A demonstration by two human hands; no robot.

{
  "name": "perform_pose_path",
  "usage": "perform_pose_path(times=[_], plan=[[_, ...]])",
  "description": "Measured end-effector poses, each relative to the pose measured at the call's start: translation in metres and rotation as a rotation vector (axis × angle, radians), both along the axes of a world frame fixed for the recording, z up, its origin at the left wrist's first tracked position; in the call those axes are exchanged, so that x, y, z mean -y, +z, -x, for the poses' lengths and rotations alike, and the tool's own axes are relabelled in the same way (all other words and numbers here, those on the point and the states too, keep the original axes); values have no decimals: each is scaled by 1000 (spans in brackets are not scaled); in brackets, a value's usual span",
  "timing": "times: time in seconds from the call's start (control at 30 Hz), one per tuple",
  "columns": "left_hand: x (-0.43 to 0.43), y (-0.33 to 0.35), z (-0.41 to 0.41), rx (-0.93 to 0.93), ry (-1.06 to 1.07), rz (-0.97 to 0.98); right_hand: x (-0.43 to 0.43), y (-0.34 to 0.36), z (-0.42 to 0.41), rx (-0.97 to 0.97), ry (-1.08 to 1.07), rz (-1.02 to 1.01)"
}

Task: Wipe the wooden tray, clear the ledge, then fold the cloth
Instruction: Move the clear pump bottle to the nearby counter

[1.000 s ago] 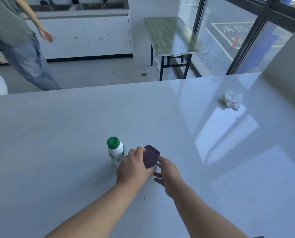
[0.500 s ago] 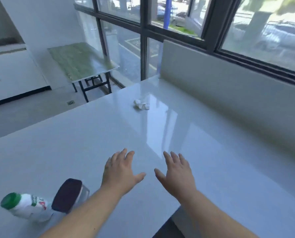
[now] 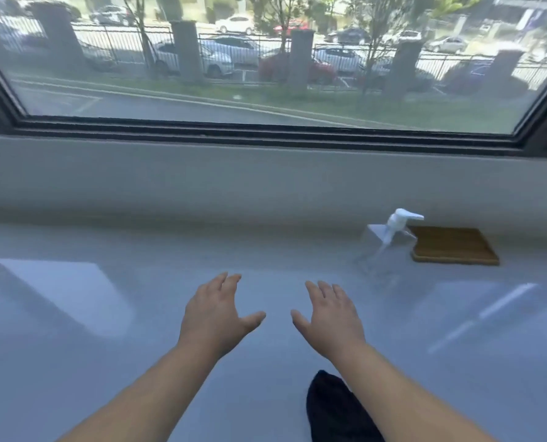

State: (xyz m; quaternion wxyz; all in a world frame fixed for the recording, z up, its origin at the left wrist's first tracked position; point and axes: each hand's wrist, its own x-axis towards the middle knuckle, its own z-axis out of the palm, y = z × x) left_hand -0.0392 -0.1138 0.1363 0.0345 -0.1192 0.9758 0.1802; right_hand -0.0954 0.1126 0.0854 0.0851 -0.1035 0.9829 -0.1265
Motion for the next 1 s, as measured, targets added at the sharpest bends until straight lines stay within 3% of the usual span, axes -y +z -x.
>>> perform_pose_path(times=[0.23, 0.43, 0.73, 1.0], plan=[[-156, -13, 149, 39, -176, -36, -162, -36, 85, 90, -214, -41], [-244, -25, 237, -22, -222, -139, -225, -50, 147, 113, -386, 73], [-280, -51, 286, 7, -253, -218, -219, -63, 198, 456, -871, 889], [-218, -43, 253, -74, -132, -221, -157, -47, 192, 580, -872, 1172]])
